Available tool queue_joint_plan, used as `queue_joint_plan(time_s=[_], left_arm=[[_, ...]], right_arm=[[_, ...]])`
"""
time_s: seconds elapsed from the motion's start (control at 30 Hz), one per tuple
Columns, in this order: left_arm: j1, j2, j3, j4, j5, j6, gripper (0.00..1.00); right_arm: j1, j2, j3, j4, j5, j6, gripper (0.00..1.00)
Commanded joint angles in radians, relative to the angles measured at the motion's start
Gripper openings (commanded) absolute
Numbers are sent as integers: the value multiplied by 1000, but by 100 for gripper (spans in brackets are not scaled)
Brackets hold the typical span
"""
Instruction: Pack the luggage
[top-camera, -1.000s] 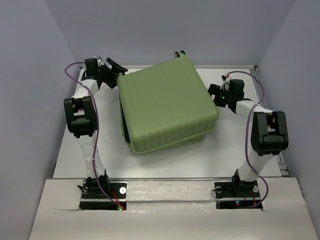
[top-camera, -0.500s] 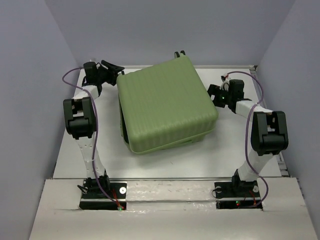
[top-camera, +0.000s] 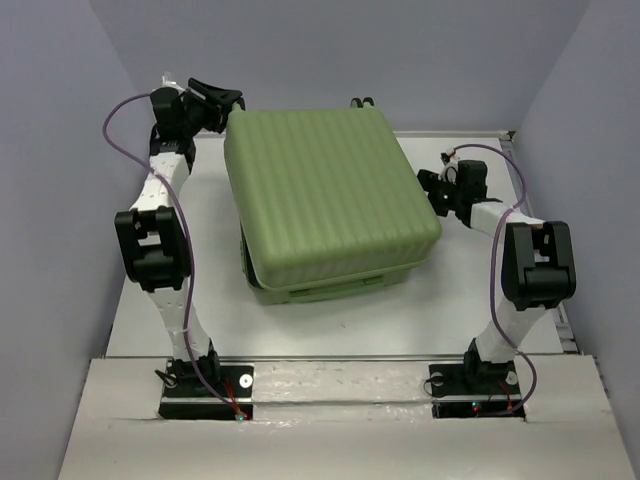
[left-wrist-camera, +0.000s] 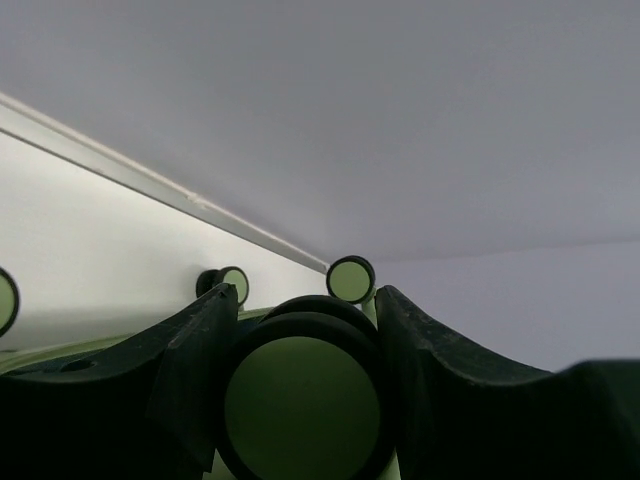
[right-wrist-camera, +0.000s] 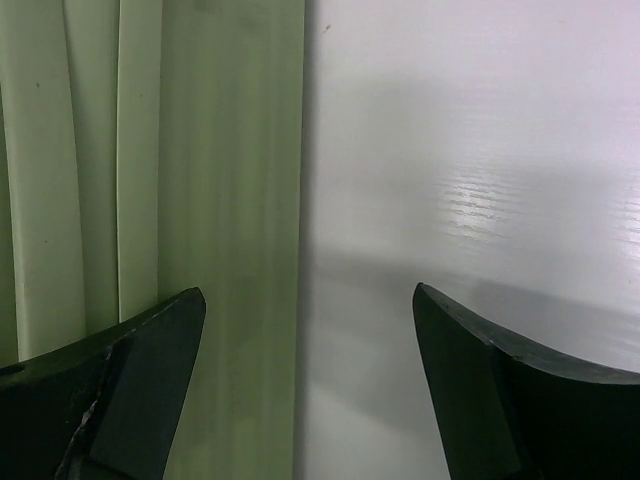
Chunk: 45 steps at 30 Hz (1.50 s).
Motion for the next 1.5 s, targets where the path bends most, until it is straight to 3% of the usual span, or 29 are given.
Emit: queue_joint_plan(time_s=[0.0,0.23,0.7,0.97,1.03,1.07,1.1,1.13,1.33,1.4,1.47], left_arm=[[-25,-132,140,-35,73,28,6],[-19,-26,374,-265,84,88,6],[50,132,332,-314,132,159,6],[61,241,395,-300,147,145,6],[60,239,390,-297,159,160,24],[58,227,386,-297,167,171,55],[60,219,389,-314,165,185,73],[61,198,396,-334,141,223,98],[89,30,442,-435,-40,343,99],[83,-105,427,-455,-103,413,99],[48,-300,314,-458,-209,467,99]], right_arm=[[37,-5,7,46,-97,36,91],[37,-16,5,-2,-49,25,92],[37,-68,-7,-52,11,22,93],[55,-140,-47,-48,6,22,90],[64,-153,-58,-42,-1,23,89],[64,-165,-71,-31,-3,29,88],[64,-172,-81,-22,-8,45,88],[64,-179,-101,-11,-20,52,87],[64,-298,-167,29,127,138,80],[64,-335,-188,29,196,163,77],[64,-378,-213,29,244,184,73]])
